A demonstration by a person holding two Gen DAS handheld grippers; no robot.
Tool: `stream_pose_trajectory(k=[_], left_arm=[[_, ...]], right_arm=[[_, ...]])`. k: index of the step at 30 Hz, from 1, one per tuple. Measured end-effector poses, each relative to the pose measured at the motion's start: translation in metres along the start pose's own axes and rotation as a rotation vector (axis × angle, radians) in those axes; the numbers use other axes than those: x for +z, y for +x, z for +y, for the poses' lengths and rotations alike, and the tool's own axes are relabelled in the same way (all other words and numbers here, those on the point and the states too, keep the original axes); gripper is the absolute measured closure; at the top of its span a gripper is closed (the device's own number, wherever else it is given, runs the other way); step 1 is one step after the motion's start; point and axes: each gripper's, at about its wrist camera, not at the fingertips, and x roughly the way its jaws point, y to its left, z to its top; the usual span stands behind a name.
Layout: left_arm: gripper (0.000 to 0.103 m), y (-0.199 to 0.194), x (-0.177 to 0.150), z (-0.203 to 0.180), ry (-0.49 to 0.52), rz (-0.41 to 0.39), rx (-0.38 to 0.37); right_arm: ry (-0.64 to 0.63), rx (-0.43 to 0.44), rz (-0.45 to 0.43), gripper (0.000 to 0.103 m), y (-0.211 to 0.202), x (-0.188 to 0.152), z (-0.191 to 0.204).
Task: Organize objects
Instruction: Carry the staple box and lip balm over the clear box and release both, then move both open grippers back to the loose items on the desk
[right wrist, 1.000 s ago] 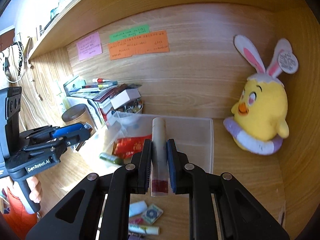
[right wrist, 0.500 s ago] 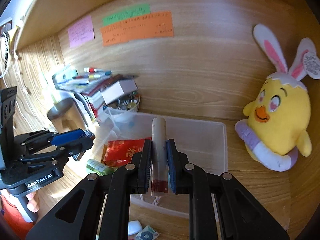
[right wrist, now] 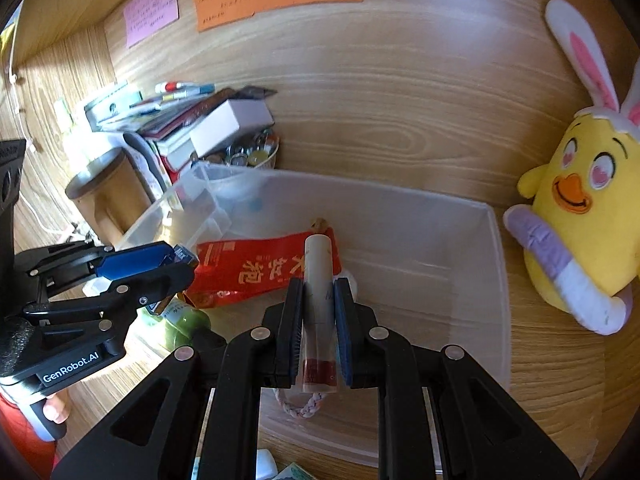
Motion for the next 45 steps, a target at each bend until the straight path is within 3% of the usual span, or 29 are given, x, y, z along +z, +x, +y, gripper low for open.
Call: stream_pose_trajectory(k=[10,14,18,20,24,26,32,45], left_arm=[[0.075,-0.001,0.000,-0.003,0.017,0.002,-0.003],[0.066,-0.006,0.000,-0.004,0.018,-0.006,-0.009],[0.055,-0.018,0.000,-0.007,0.023,-0.033,-0.010],[0.037,-0.025,-0.001,-0.007,0.019,-0.049,-0.006],[0.025,-0.042,-0.004,-0.008,0.021,-0.081,0.004],[0.018,-0.049,-0.006,-0.007,0.018,-0.092,0.001],[0.014,-0.068,-0.020,-0.008,0.020,-0.105,-0.012],[0.014,-0.075,-0.079,-0.011,0.054,-0.017,-0.003]], right_arm=[[-0.016,0.020,0.049,0.089,0.009,-0.004,0.006],[-0.011,0.026,0.061,0.085,0.006,-0.003,0.004],[0.000,0.017,0.039,0.070,-0.006,-0.002,0.002],[-0.008,0.003,0.021,0.064,-0.015,-0.002,0.003],[-0.027,-0.029,-0.029,0.042,-0.040,-0.007,0.004],[-0.033,-0.043,-0.049,0.037,-0.052,-0.011,0.005],[-0.032,-0.036,-0.087,0.024,-0.085,-0.031,0.008],[-0.005,-0.030,-0.044,0.022,-0.103,-0.097,0.032]])
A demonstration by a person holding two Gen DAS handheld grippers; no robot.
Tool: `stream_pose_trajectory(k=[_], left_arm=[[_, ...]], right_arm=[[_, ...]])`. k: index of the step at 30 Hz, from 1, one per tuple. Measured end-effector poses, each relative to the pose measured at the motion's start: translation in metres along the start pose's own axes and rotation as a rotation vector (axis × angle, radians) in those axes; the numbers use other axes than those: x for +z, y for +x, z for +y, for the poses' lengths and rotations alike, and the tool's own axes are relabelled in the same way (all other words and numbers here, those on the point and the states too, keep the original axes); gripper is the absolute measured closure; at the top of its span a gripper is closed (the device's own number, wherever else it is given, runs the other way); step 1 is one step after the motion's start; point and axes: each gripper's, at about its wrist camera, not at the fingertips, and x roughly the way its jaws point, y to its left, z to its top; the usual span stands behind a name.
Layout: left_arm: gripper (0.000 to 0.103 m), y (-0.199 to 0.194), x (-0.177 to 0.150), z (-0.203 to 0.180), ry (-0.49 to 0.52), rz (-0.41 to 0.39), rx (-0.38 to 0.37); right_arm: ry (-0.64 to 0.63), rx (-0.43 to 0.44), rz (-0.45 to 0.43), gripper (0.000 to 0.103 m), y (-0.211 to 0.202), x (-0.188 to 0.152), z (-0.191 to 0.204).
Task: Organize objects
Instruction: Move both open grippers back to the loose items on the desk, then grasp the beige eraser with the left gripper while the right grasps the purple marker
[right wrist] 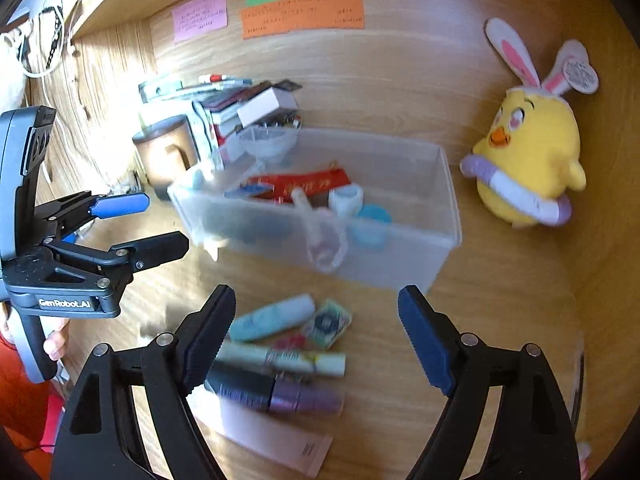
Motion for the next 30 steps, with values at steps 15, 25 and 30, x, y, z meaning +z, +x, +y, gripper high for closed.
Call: stream_pose_trajectory(k=[15,25,30], left_arm=[[0.014,0.004,-0.044,-0.010,-0.019,0.123,-0.083],[0.014,0.019,-0.049,-0.013,-0.042,0.186,-0.107],[0.016,0.024,-0.044,-0.005,-0.054,0.199,-0.090]], right_arm=[[0.014,0.026,0.083,0.023,0.016,-0.042,0.019],[0.050,0.006,0.063,0.045,0.008,-0.048,0.000],[0.055,-0.033,0.063,0.049,0.008,-0.049,-0.011]])
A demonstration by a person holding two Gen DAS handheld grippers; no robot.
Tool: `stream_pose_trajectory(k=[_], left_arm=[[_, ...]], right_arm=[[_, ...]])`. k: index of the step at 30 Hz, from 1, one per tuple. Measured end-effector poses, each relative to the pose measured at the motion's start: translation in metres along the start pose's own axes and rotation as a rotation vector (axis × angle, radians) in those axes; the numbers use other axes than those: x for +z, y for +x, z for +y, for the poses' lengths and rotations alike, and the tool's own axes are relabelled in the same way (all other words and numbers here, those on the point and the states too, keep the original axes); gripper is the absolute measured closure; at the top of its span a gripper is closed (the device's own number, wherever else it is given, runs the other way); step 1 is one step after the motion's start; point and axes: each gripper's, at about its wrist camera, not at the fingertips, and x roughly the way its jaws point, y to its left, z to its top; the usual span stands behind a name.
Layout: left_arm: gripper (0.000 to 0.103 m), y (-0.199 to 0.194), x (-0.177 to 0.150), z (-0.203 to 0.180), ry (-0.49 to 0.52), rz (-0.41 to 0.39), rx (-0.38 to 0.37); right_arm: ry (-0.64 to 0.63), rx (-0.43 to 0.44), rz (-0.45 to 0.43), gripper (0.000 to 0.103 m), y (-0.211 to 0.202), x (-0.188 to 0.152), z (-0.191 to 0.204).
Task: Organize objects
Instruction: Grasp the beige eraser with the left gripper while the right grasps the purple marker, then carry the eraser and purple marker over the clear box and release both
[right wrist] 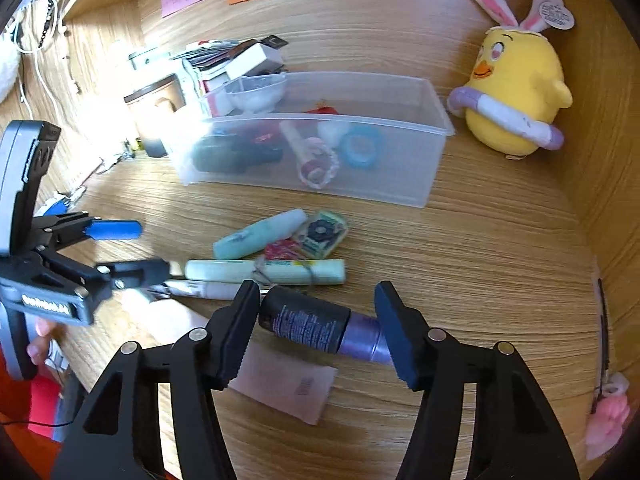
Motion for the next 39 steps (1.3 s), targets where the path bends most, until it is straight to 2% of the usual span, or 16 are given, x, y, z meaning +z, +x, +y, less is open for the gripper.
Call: stream_pose_trajectory(k=[3,7,12,19,21,23,24,26,28,29,30,39], left_arm=[[0.017,0.003,0.005,0.004,0.010,0.008,0.033],[0.018,0.006,0.010,0.009,0.004,0.011,0.039],[0.024,0.004,0.009,0.010,-0.007,0.006,0.027],[0.025,0.004,0.005,0.001,0.032,-0.001,0.022],[0.028,0.005,0.006,-0.002,0.045,-0.009,0.041],[0.039,0.006,0.007,-0.005,0.063,-0.018,0.055],[0.043,0.007,0.007,-0.005,0.067,-0.022,0.054],[0.064,0.007,0.008,-0.006,0.081,-0.027,0.052],[0.075,0.006,0.008,-0.006,0.090,-0.030,0.047],[0.080,0.006,0.009,-0.006,0.090,-0.031,0.043],[0.080,0.006,0.008,-0.005,0.088,-0.034,0.038],[0.080,0.002,0.012,0.002,0.040,-0.062,0.023]], right_arm=[[0.016,-0.018,0.003,0.049,0.001,-0.001,-0.010],[0.047,-0.049,0.011,0.049,0.003,-0.003,-0.024],[0.084,-0.028,0.020,0.049,-0.003,-0.005,-0.038],[0.038,-0.036,0.041,0.049,-0.004,-0.012,-0.033],[0.046,-0.031,0.052,0.049,-0.001,-0.014,-0.035],[0.057,-0.039,0.043,0.050,-0.001,-0.015,-0.037],[0.063,-0.037,0.040,0.054,-0.002,-0.016,-0.038],[0.076,-0.028,0.035,0.062,-0.002,-0.015,-0.041],[0.090,-0.022,0.031,0.073,-0.002,-0.015,-0.043],[0.098,-0.021,0.029,0.076,-0.002,-0.014,-0.045],[0.106,-0.019,0.027,0.079,-0.001,-0.014,-0.047],[0.154,-0.014,-0.028,0.079,-0.008,-0.004,-0.055]])
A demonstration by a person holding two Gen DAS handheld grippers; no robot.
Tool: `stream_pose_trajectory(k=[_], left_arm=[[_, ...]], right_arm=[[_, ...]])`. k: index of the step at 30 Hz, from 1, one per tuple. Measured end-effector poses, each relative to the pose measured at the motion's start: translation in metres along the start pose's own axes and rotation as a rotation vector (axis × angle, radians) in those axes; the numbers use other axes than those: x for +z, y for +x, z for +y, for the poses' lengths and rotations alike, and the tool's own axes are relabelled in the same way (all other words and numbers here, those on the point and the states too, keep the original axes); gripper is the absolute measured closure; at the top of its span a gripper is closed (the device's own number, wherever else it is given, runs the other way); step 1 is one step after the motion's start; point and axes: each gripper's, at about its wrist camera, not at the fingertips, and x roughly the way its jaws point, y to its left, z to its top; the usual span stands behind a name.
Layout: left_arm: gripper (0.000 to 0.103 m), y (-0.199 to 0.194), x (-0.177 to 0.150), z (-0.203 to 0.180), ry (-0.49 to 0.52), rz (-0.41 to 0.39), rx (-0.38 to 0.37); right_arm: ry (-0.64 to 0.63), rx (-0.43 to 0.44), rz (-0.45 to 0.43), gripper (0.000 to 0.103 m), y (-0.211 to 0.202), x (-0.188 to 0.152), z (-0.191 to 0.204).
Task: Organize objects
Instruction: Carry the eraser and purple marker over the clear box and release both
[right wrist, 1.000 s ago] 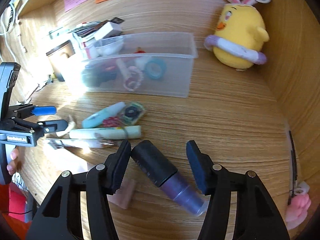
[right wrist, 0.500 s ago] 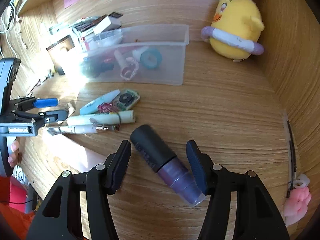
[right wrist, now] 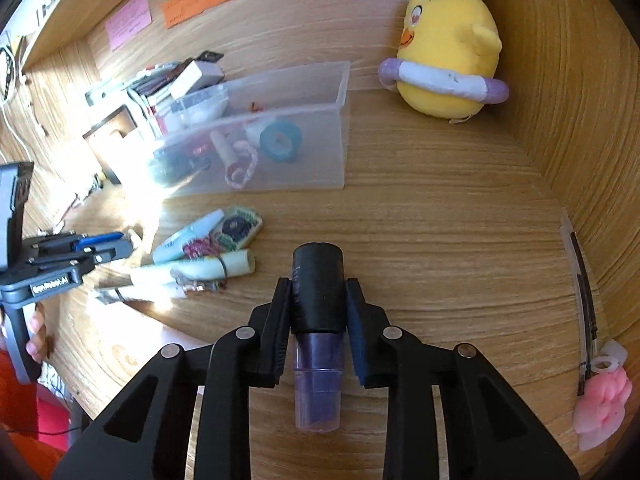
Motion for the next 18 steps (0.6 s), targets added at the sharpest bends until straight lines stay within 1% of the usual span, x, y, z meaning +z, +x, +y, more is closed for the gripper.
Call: stream_pose_trajectory(k=[5,12,18], left_arm=[[0.080,-0.014,0.012,0.001,-0.025,-0.062,-0.002],[0.080,-0.040,0.034,0.000,-0.044,-0.181,-0.003],[0.080,-0.054,0.052,0.002,-0.059,-0.249,-0.006]], right_arm=[[0.001,0.013,-0.062,0.079,-0.011,0.018,0.003],[-0.019,0.034,-0.155,0.079,-0.025,0.046,0.016],[-0.051,0.045,-0.210,0.079,-0.030,0.069,0.030]])
